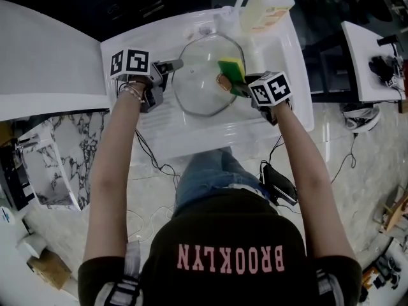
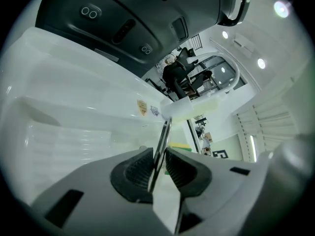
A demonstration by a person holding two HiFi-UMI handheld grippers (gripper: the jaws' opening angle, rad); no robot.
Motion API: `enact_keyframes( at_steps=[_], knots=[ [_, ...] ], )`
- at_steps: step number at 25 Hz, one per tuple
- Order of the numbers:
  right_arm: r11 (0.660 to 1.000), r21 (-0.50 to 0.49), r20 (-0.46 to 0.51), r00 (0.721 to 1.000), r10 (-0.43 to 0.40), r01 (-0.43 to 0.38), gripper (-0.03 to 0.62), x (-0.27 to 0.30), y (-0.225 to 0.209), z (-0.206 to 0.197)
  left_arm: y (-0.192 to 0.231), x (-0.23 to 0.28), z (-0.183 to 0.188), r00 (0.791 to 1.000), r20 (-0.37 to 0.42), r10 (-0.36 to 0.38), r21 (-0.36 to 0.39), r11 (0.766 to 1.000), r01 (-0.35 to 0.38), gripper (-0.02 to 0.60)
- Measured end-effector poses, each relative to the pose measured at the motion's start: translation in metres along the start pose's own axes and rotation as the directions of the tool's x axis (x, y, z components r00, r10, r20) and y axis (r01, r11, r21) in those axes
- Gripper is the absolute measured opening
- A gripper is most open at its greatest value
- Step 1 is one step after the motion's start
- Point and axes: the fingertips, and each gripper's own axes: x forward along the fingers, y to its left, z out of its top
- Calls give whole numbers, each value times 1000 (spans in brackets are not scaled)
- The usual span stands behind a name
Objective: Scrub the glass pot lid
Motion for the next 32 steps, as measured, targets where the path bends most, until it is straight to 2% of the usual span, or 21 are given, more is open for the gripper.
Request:
enact_keyframes(
  at_steps=[4, 6, 8, 11, 13, 16, 18, 22, 24, 26, 29, 32],
  knots=[
    [986, 167, -21, 1000, -3, 6, 101, 4, -5, -13, 0, 0, 0, 1000, 3, -4, 2, 1000, 4, 69],
    [958, 287, -34, 999, -6, 16, 100, 6, -7, -20, 0, -1, 1, 1000, 7, -6, 0, 1000, 6, 69],
    [927, 370, -77, 996, -34, 61, 100, 8, -11, -32, 0, -1, 2, 1000, 11, -7, -2, 1000, 8, 69],
    [897, 395, -189, 973, -130, 196, 98, 8, -27, -60, -1, 0, 1, 1000, 13, -6, -3, 1000, 6, 69],
    [888, 385, -220, 959, -177, 252, 98, 7, -36, -68, -1, 0, 1, 1000, 13, -5, -3, 1000, 6, 69],
    [879, 417, -164, 970, -178, 231, 98, 1, -39, -56, -1, 0, 2, 1000, 15, -6, -3, 1000, 6, 69],
    [886, 422, -99, 981, -168, 195, 100, -10, -37, -39, -1, 0, 1, 1000, 15, -4, 0, 1000, 4, 69],
    [933, 347, 84, 987, -136, 99, 103, -40, -20, 14, -2, 0, 1, 1000, 21, 9, 7, 1000, -9, 69],
    [963, 262, 177, 979, -104, 55, 104, -52, -7, 46, -3, 0, 1, 1000, 24, 15, 13, 1000, -16, 69],
    [986, 162, 231, 970, -79, 41, 104, -61, 7, 73, -4, 0, 1, 999, 23, 25, 26, 999, -26, 69],
    [999, 8, 232, 971, -53, 53, 104, -63, 31, 104, -5, 0, 1, 999, 22, 40, 41, 998, -41, 69],
    [989, -126, 168, 984, -52, 73, 106, -51, 50, 122, -7, -1, 1, 999, 25, 47, 53, 997, -49, 69]
  ],
)
